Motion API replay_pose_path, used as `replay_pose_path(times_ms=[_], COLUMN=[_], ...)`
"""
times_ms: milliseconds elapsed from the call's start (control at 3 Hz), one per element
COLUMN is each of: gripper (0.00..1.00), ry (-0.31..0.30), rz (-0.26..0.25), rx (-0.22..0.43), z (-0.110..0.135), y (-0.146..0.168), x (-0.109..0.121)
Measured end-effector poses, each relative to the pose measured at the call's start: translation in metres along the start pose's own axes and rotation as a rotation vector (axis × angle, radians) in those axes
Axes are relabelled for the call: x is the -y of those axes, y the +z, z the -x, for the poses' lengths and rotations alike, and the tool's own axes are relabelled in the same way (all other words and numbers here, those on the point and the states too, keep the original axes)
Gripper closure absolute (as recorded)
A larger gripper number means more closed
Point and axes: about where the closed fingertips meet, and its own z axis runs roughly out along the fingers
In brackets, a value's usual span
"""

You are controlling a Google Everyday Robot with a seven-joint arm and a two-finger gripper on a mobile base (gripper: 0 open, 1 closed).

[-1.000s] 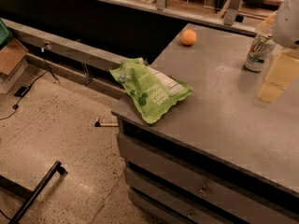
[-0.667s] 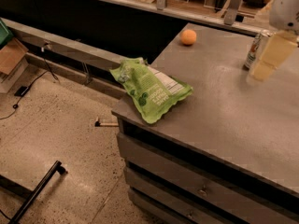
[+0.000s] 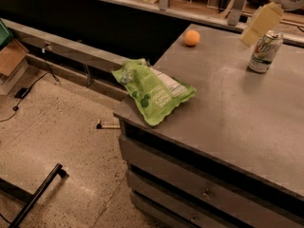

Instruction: Move orange near green rice chip bag

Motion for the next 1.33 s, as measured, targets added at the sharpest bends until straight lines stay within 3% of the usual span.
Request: replay_pose_path(times_ms=[333, 667, 1000, 1333], gripper=[0.00, 0.00, 0.00, 0.00], ry=[0.003, 0.025, 0.080, 0.195], rz=[-0.002, -0.020, -0.085, -0.194], rx=[0.008, 0.063, 0.115, 0.199], z=[0.001, 0.009, 0.020, 0.039], y=[0.002, 0.019, 0.046, 0.074], x=[0.001, 0.010, 0.027, 0.070])
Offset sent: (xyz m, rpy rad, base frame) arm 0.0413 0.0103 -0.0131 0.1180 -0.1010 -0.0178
